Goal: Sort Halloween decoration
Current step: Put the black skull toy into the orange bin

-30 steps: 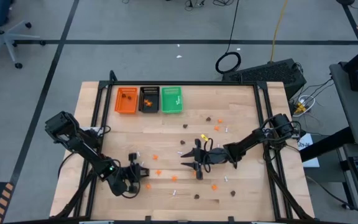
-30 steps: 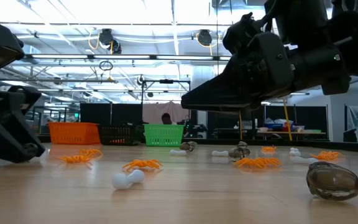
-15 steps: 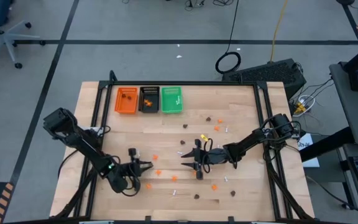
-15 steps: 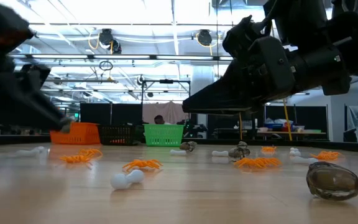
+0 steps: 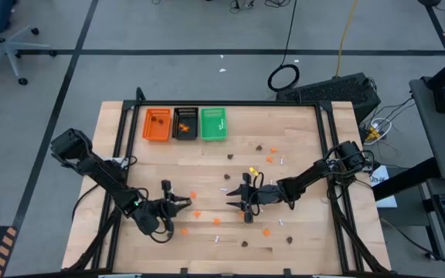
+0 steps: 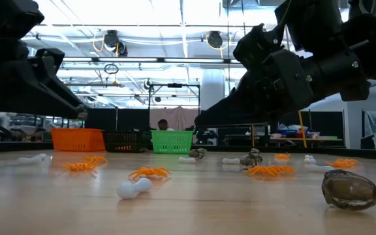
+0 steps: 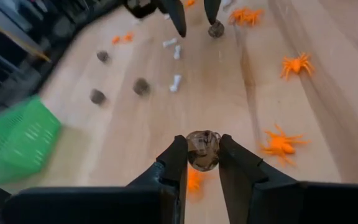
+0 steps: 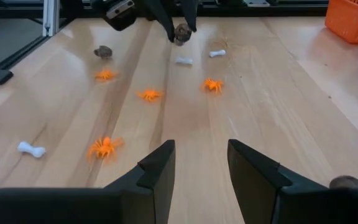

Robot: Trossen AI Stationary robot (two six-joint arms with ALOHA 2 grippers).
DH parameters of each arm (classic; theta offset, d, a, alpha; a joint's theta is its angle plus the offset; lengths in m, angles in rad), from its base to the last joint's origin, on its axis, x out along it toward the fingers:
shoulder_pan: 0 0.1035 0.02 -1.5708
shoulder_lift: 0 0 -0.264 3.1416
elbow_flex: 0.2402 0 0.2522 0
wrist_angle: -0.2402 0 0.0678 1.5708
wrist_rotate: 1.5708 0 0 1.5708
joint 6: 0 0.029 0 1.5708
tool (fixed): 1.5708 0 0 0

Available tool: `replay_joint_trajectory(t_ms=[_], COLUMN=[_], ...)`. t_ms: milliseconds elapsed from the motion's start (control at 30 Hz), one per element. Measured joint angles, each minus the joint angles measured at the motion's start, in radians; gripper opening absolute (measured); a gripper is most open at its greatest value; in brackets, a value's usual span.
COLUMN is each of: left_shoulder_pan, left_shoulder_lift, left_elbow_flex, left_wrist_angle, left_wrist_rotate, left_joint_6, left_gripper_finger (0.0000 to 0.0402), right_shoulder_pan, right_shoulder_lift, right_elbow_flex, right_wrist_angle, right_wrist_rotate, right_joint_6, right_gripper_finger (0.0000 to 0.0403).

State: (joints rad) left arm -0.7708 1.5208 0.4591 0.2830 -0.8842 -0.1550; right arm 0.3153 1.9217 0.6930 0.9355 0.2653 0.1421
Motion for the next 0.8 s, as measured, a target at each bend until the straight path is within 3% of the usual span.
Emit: replay_joint_trajectory(t_ms=[333, 800], left_shoulder_pan=[0.000, -0.001], left_shoulder_lift=[0.000, -0.001], left_elbow_flex=[0.001, 0.001], left_wrist_angle=[0.111, 0.132], left_wrist_rotate=[-0.046, -0.048], left_joint_6=[0.493, 0.553], left_gripper_finger=[0.0067, 0.0068], right_shoulder_pan=[-0.002, -0.002], right_shoulder_lift=[0.000, 0.000], right_elbow_flex=[0.000, 0.000], right_wrist_angle=[-0.002, -0.001], right_wrist_rotate=[0.002, 0.003], right_joint_6=[-0.023, -0.023], right_gripper_finger=[0.0132, 0.0132])
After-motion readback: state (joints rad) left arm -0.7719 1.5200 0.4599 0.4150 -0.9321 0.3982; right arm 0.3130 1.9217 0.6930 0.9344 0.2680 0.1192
